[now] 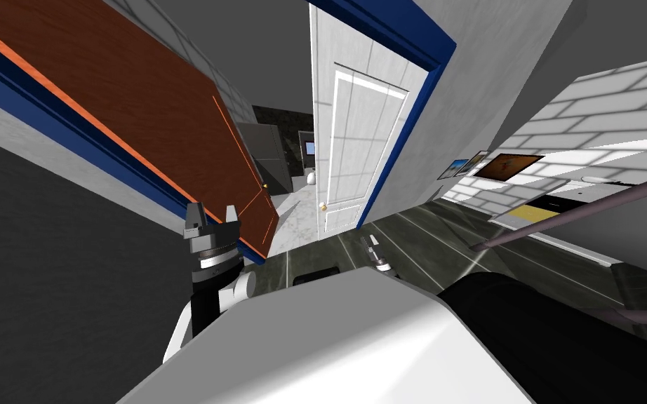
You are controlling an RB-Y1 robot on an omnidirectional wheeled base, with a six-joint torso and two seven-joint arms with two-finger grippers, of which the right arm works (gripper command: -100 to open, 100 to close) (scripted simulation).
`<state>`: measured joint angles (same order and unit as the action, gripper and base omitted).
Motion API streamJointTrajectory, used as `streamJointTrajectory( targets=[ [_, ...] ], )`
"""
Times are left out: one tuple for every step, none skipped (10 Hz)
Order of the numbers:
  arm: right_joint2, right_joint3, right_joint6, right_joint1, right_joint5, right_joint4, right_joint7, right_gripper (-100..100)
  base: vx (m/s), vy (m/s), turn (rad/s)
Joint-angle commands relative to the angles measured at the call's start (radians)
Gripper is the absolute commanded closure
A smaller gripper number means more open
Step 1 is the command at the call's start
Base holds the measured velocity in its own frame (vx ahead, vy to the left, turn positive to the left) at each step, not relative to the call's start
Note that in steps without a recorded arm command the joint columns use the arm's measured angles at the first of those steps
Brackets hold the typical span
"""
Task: Push the door open
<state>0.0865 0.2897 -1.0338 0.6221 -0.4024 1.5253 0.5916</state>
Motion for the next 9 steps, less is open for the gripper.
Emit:
streamJointTrajectory(
  targets=[
    [-0.003, 0.013, -0.033, 0.002, -0.02, -0.042, 0.035, -100, 0.107, 0.036, 0.022],
    [-0.005, 0.018, -0.046, 0.005, -0.028, -0.058, 0.048, -100, 0.131, 0.044, 0.02],
    [-0.006, 0.023, -0.058, 0.007, -0.036, -0.074, 0.062, -100, 0.12, 0.042, 0.015],
    [-0.009, 0.034, -0.084, 0.011, -0.053, -0.105, 0.089, -100, 0.159, 0.042, 0.027],
    [-0.011, 0.039, -0.096, 0.013, -0.061, -0.121, 0.103, -100, 0.152, 0.038, 0.02],
    [-0.013, 0.044, -0.109, 0.015, -0.07, -0.136, 0.116, -100, 0.114, 0.02, 0.011],
    [-0.016, 0.054, -0.133, 0.019, -0.086, -0.166, 0.142, -100, 0.149, 0.036, 0.033],
    [-0.019, 0.059, -0.145, 0.021, -0.093, -0.181, 0.155, -100, 0.143, 0.052, 0.018],
    [-0.021, 0.064, -0.157, 0.023, -0.101, -0.196, 0.168, -100, 0.113, 0.049, 0.006]
  ],
)
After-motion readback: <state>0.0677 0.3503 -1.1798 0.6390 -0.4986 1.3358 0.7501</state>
